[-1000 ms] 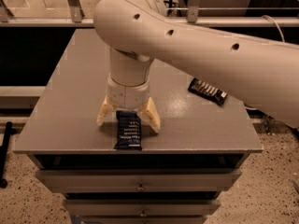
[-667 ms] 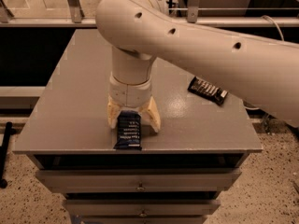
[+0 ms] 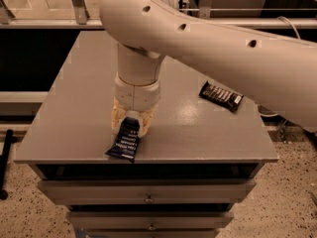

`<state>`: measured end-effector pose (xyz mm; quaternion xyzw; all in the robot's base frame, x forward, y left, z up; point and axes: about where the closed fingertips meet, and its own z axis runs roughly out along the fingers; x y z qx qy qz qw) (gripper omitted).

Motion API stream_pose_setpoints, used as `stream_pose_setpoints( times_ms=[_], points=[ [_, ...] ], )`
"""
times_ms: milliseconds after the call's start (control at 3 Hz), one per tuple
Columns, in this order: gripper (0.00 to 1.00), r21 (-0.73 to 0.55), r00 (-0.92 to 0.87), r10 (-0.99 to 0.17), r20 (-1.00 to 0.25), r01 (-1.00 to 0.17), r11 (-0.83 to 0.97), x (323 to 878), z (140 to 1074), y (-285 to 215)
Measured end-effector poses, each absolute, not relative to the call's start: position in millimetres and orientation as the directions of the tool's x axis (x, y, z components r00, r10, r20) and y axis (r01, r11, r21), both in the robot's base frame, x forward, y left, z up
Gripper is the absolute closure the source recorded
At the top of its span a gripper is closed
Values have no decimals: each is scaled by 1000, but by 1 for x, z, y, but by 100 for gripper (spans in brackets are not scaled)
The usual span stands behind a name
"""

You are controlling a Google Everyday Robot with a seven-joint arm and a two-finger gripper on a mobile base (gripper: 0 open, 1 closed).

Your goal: Pick rxbar blueberry

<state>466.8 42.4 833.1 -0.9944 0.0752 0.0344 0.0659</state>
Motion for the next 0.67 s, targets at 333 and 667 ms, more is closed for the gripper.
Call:
stream_pose_setpoints(
  times_ms=[333, 667],
  points=[
    [100, -172, 977, -187, -100, -202, -964, 476, 846, 49],
    [100, -279, 952, -270, -142, -300, -912, 504, 870, 44]
  ],
)
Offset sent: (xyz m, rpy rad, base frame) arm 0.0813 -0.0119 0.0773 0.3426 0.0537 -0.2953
